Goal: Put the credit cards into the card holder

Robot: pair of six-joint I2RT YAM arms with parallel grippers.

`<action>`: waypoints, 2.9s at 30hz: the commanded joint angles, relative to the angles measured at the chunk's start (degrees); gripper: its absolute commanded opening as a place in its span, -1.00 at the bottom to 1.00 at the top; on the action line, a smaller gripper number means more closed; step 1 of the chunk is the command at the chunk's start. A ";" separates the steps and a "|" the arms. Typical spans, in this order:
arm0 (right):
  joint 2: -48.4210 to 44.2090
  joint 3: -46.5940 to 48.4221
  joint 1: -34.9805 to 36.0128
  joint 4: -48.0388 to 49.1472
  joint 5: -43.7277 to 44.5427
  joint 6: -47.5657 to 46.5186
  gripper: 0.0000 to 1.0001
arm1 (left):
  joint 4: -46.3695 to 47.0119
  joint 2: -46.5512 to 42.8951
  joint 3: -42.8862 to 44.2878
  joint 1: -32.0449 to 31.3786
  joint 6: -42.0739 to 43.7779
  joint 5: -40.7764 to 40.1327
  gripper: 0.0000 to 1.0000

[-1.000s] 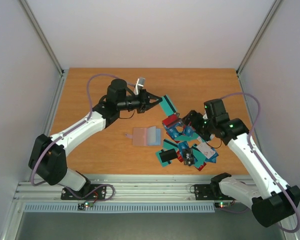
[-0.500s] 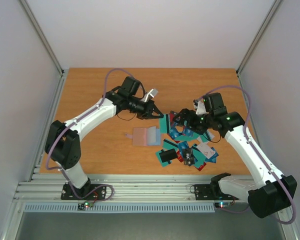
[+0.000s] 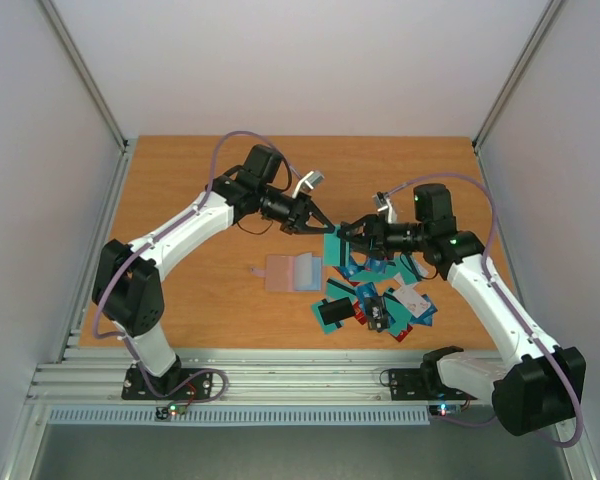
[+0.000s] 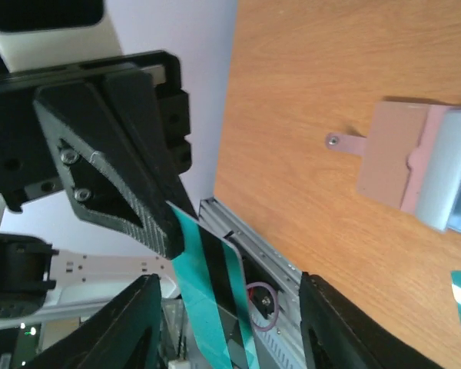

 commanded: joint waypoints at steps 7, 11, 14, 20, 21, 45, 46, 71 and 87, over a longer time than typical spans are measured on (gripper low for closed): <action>-1.83 -1.89 -0.22 9.73 -8.78 5.52 -0.52 | 9.23 -0.43 -0.98 0.28 -6.63 3.24 -0.99; -2.39 -2.58 -0.22 10.99 -9.18 6.86 -0.90 | 12.15 -0.39 -1.91 0.26 -8.66 3.17 -1.00; -2.17 -2.10 -0.22 7.74 -7.10 5.59 -0.98 | 12.76 -0.06 -2.05 0.27 -9.66 2.15 -0.99; -1.25 -0.44 -0.31 0.61 1.57 2.21 -0.98 | 10.36 0.87 -2.58 0.27 -7.83 -2.69 -0.05; -1.21 -0.66 -0.37 1.26 1.90 2.68 -0.98 | 11.82 0.74 -3.25 0.20 -8.39 -3.07 0.04; -2.75 -1.76 -3.11 17.27 0.87 12.48 -0.98 | 53.93 -2.67 -17.83 -0.15 -38.57 0.18 -0.34; -2.73 -1.75 -3.12 17.23 0.96 12.49 -0.98 | 54.65 -2.77 -18.03 -0.24 -38.79 0.32 -0.34; 5.86 3.16 -3.40 -7.01 9.85 -6.08 0.21 | 4.02 -8.50 -11.97 0.63 -10.74 -18.11 -1.00; 29.34 6.13 9.38 -0.67 13.80 -5.69 0.00 | -25.43 -4.96 -9.75 1.98 10.47 -56.05 -0.99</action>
